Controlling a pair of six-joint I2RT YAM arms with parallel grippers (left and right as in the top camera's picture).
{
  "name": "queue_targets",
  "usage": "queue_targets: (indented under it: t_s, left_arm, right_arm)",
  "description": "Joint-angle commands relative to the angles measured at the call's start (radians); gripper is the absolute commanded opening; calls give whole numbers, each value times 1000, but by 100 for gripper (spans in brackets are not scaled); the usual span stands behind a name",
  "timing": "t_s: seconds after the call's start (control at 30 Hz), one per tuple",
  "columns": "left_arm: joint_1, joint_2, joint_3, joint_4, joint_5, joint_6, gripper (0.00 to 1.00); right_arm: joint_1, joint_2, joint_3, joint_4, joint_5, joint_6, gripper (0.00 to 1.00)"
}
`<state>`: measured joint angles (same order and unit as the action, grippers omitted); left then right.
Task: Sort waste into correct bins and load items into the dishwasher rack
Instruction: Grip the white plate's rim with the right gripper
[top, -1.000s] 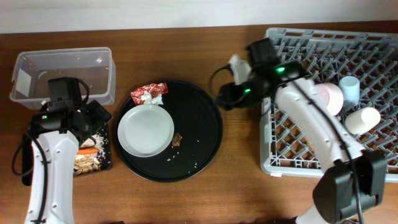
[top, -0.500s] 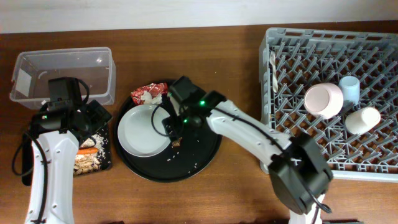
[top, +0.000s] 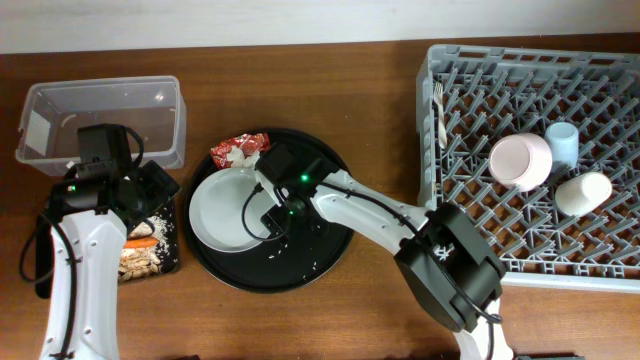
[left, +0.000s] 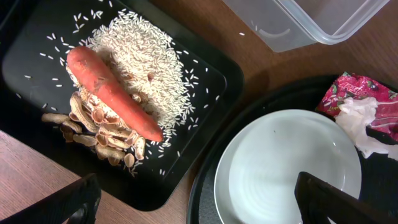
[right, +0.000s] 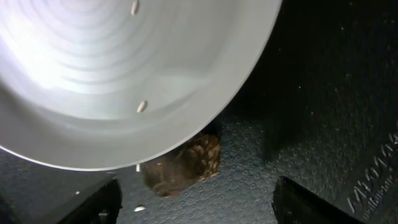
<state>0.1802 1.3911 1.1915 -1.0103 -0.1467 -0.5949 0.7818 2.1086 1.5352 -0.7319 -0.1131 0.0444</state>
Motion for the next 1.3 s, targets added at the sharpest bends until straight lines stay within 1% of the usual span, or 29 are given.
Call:
queue_targets:
  t_s: [0.0,0.2,0.23,0.3,0.53,0.6,0.67,0.7,0.77,0.8,0.87,1.0,1.1,1.2,1.27]
  left_arm:
    - [4,-17,19,-2,0,5,99]
    - [4,-17,19,-2,0,5,99]
    - [4,-17,19,-1,0,5,99]
    - [4,-17,19,-2,0,5,99]
    - [4,-17,19,-2,0,5,99]
    - [4,-17,19,-1,0,5,99]
    - [4,-17,19,-2,0,5,99]
    - [4,-17,19,-2,0,5,99]
    - [4,-17,19,-2,0,5,99]
    - [4,-17,19,-2,0,5,99]
    - [4,-17,19,-2,0,5,99]
    - [4,-17,19,-1,0,5,99]
    - [4,-17,19,-2,0,5,99]
    - [4,-17,19,-2,0,5,99]
    - [4,-17,19,-2,0,5,99]
  right_arm:
    - [10,25,12,4,24,-30,79]
    - [10,41,12,3,20,-24,78]
    - [10,41,13,4,20,14,75]
    - [10,37,13,3,20,58,75]
    - [10,-83,14,-26,17,94,75]
    - [8,-119,14,-31,17,119,82]
    - [0,-159,14,-20,13,146,96]
    - [-4,-167,14,-9,13,168,98]
    - [-11,-172,14,29,4,221,99]
    - [-11,-172,13,59,-11,227,99]
    - [-10,-169,13,114,-12,227,95]
    - [-9,-147,13,219,-6,232,80]
    - [-9,-105,13,237,79,318,77]
    - [-10,-55,13,264,102,331,77]
    - [-10,-20,13,290,100,331,74]
